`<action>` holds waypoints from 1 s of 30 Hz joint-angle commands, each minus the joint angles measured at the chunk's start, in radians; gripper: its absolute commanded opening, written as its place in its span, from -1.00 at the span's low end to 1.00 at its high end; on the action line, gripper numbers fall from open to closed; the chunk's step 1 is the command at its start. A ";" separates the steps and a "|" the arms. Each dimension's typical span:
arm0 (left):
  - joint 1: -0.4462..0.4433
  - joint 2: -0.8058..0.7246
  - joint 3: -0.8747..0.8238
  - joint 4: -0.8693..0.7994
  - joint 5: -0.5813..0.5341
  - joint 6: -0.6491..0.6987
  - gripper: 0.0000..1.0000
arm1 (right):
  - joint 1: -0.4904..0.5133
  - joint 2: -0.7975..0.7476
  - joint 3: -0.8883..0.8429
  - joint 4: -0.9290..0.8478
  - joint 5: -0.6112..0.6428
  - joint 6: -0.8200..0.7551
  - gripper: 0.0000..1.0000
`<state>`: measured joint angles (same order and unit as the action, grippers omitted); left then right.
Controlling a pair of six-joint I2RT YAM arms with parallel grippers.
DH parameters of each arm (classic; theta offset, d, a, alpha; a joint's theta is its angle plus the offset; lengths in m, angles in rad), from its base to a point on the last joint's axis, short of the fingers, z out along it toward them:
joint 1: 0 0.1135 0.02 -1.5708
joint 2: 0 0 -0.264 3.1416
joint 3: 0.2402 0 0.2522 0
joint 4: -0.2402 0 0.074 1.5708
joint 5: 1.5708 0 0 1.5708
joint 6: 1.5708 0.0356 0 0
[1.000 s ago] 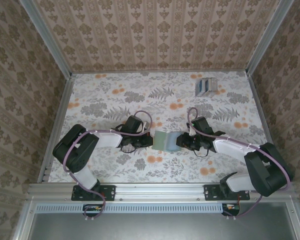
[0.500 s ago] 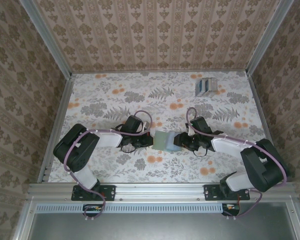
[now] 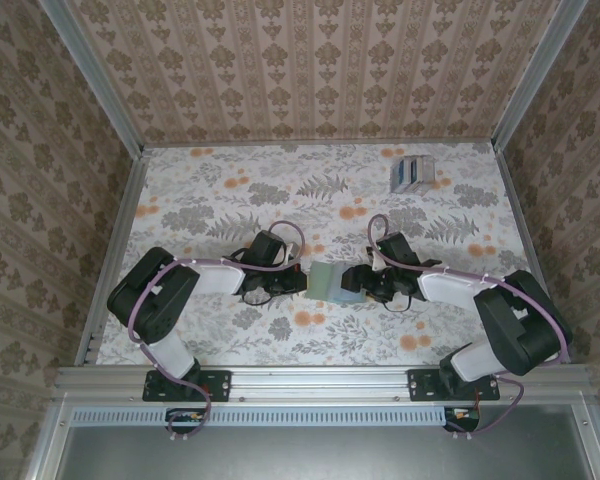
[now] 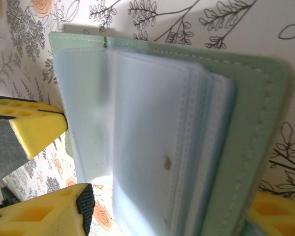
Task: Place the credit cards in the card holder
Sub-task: Turn over the card slot at the card holder.
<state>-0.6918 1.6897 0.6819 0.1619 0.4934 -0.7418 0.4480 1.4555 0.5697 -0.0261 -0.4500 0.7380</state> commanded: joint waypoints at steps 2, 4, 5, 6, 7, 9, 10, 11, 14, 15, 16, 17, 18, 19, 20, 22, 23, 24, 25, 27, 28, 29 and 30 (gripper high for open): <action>0.006 0.032 -0.016 -0.023 -0.027 -0.016 -1.00 | 0.012 0.033 0.025 0.005 -0.001 -0.010 0.36; 0.006 0.026 -0.020 -0.019 -0.026 -0.016 -0.96 | 0.014 0.045 0.030 0.006 -0.004 -0.009 0.40; 0.007 0.022 -0.027 -0.011 -0.023 -0.017 -0.90 | 0.016 0.048 0.033 0.006 -0.005 -0.011 0.42; 0.010 0.017 -0.031 0.000 -0.021 -0.018 -0.84 | 0.019 0.053 0.035 0.006 -0.002 -0.014 0.44; 0.012 0.015 -0.036 0.008 -0.017 -0.020 -0.80 | 0.022 0.055 0.037 0.005 0.000 -0.015 0.46; 0.016 0.007 -0.044 0.020 -0.012 -0.025 -0.74 | 0.027 0.059 0.045 0.001 0.006 -0.015 0.52; 0.017 0.005 -0.048 0.023 -0.013 -0.024 -0.72 | 0.030 0.060 0.050 -0.003 0.008 -0.020 0.57; 0.017 0.008 -0.050 0.030 -0.010 -0.025 -0.71 | 0.036 0.060 0.057 -0.012 0.014 -0.025 0.65; 0.024 0.015 -0.053 0.047 0.007 -0.030 -0.59 | 0.050 0.063 0.075 -0.041 0.049 -0.037 0.72; 0.024 0.013 -0.056 0.049 0.007 -0.031 -0.56 | 0.052 0.067 0.079 -0.044 0.053 -0.034 0.72; 0.025 0.011 -0.059 0.055 0.006 -0.034 -0.48 | 0.055 0.072 0.083 -0.046 0.054 -0.029 0.74; 0.025 0.009 -0.065 0.062 0.005 -0.035 -0.38 | 0.059 0.077 0.086 -0.046 0.056 -0.026 0.75; 0.026 0.004 -0.071 0.073 0.006 -0.037 -0.27 | 0.063 0.083 0.091 -0.049 0.063 -0.025 0.76; 0.029 0.000 -0.079 0.084 0.008 -0.040 -0.19 | 0.067 0.090 0.097 -0.055 0.073 -0.023 0.77; 0.033 -0.008 -0.088 0.097 0.008 -0.043 -0.08 | 0.071 0.098 0.103 -0.061 0.082 -0.022 0.79; 0.040 -0.027 -0.110 0.119 0.001 -0.049 0.08 | 0.077 0.113 0.112 -0.064 0.092 -0.013 0.79; 0.041 -0.038 -0.122 0.130 -0.003 -0.052 0.17 | 0.082 0.120 0.119 -0.069 0.096 -0.012 0.80; 0.044 -0.046 -0.132 0.140 -0.005 -0.053 0.22 | 0.087 0.123 0.126 -0.079 0.108 -0.014 0.81; 0.047 -0.052 -0.142 0.153 -0.002 -0.055 0.26 | 0.094 0.128 0.136 -0.095 0.128 -0.018 0.82; 0.056 -0.061 -0.159 0.179 0.005 -0.064 0.30 | 0.105 0.139 0.157 -0.128 0.162 -0.026 0.83; 0.060 -0.065 -0.166 0.187 0.007 -0.067 0.34 | 0.111 0.145 0.167 -0.140 0.172 -0.028 0.83; 0.060 -0.068 -0.171 0.193 0.005 -0.071 0.37 | 0.116 0.152 0.177 -0.151 0.179 -0.031 0.84; 0.060 -0.065 -0.174 0.199 0.005 -0.072 0.40 | 0.122 0.159 0.185 -0.158 0.186 -0.035 0.84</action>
<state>-0.6548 1.6115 0.5518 0.4179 0.5762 -0.8165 0.5484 1.5551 0.7376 -0.1654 -0.3439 0.7322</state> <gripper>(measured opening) 0.689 0.916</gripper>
